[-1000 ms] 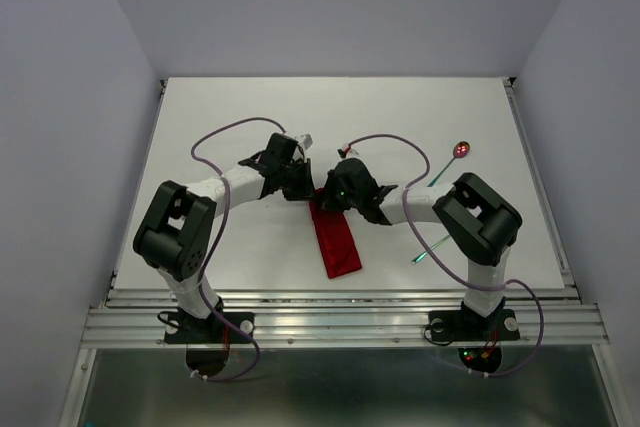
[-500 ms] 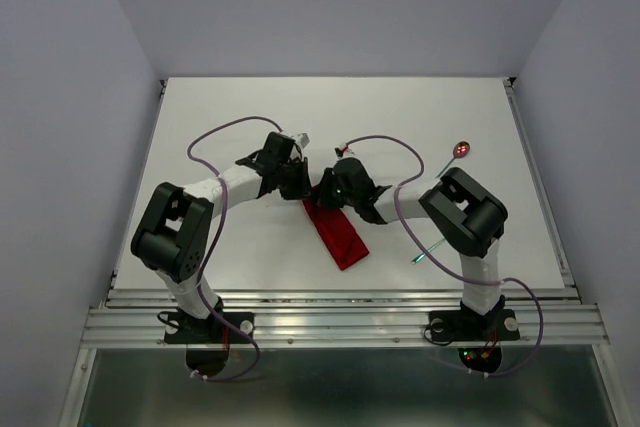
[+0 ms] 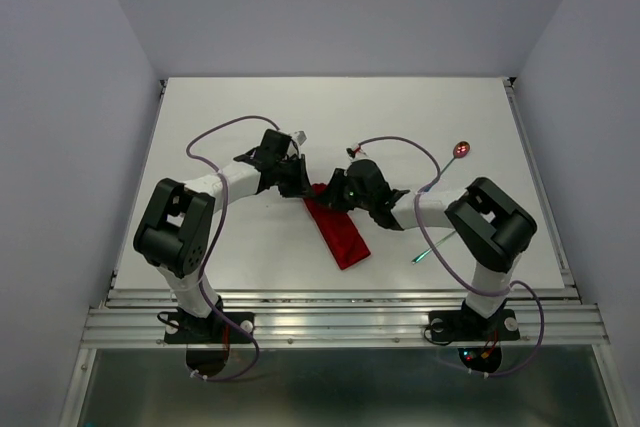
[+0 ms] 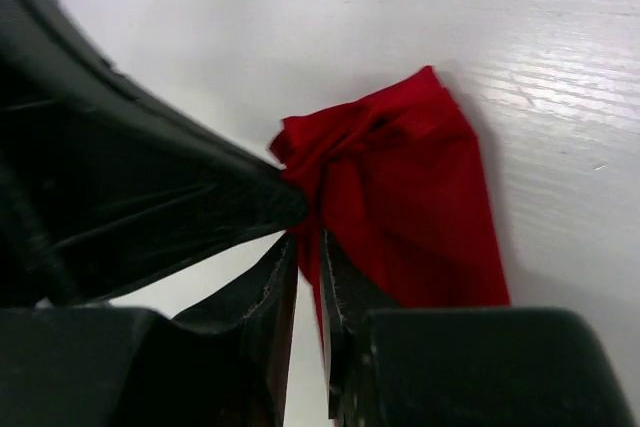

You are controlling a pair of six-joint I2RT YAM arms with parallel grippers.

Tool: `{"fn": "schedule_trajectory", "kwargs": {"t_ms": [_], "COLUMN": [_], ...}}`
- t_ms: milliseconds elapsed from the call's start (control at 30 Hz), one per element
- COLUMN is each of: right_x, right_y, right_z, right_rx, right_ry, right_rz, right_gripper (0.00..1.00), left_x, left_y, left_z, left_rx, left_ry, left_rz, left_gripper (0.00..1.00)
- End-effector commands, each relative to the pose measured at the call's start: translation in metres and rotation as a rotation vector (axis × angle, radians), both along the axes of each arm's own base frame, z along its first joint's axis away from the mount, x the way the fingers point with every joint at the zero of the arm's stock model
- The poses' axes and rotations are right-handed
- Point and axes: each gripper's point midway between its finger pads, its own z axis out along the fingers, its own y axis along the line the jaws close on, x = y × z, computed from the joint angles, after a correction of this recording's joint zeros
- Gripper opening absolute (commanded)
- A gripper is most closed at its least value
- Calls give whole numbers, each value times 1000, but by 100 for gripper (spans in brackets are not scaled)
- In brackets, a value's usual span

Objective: Fold the napkin into a case and place the utensils inside
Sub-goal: Stuff the top corner of the smaller-rectangle-folded napkin into the folded napkin.

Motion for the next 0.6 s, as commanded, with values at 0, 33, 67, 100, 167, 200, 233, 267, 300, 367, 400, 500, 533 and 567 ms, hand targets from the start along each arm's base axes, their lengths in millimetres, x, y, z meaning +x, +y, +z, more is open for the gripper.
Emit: {"fn": "schedule_trajectory", "kwargs": {"t_ms": [0,33,67,100,167,200,233,267,300,367,400,500,533,567], "right_x": [7,6,6,10,12,12,13,14,15,18,22,24,25,26], "right_y": [0,-1,-3,-8,-11,-10,-8,-7,-6,-3,-6,-2,-1,0], "right_z": [57,57,56,54,47,45,41,39,38,33,32,28,26,25], "right_rx": [116,117,116,113,105,109,107,105,106,104,102,100,100,99], "right_ry": [-117,-116,-112,-107,-91,-83,-71,-68,-63,-54,-52,-42,-38,-37], "right_rz": [-21,-27,-33,-55,-65,-63,-63,-61,-63,-64,-75,-68,-68,-68], "right_gripper": [21,21,21,20,18,13,11,9,4,1,1,1,1,1], "left_x": [10,10,9,9,9,9,9,10,10,10,10,10,10,11], "left_y": [-10,-10,-11,-11,-11,-12,-12,-12,-13,-13,-13,-13,-14,-14], "left_z": [19,19,19,19,20,20,20,21,21,22,22,21,21,21], "left_rx": [-53,-54,-57,-56,-60,-62,-65,-66,-67,-70,-70,-72,-72,-74], "left_ry": [-49,-47,-45,-47,-46,-45,-45,-46,-47,-47,-47,-43,-44,-43], "left_rz": [-13,-13,-16,-15,-16,-18,-19,-19,-19,-20,-20,-21,-21,-22], "left_gripper": [0,0,0,0,0,0,0,0,0,0,0,0,0,0]}}
